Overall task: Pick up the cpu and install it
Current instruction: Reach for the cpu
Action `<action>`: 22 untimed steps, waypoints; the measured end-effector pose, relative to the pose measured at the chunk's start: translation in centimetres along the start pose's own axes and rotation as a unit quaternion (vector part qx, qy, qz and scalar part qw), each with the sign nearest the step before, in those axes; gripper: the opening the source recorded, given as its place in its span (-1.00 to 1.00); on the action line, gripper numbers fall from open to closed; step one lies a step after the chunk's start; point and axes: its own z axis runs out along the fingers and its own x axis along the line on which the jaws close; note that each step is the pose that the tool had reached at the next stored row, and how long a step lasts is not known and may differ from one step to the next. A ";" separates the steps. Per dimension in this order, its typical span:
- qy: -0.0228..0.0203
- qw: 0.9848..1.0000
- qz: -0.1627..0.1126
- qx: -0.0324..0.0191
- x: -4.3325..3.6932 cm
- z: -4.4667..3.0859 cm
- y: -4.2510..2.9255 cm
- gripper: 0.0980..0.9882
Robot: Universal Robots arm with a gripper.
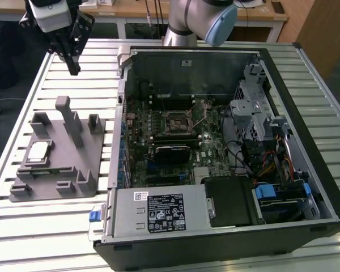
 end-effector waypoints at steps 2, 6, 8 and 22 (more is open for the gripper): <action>0.000 1.000 0.000 0.000 0.49 0.00 -0.04 -0.98; 0.001 1.000 0.000 0.000 1.48 0.02 -0.11 -0.98; 0.001 1.000 0.000 0.000 1.98 0.03 -0.15 -0.98; 0.002 1.000 0.000 0.000 5.49 0.08 -0.42 -0.98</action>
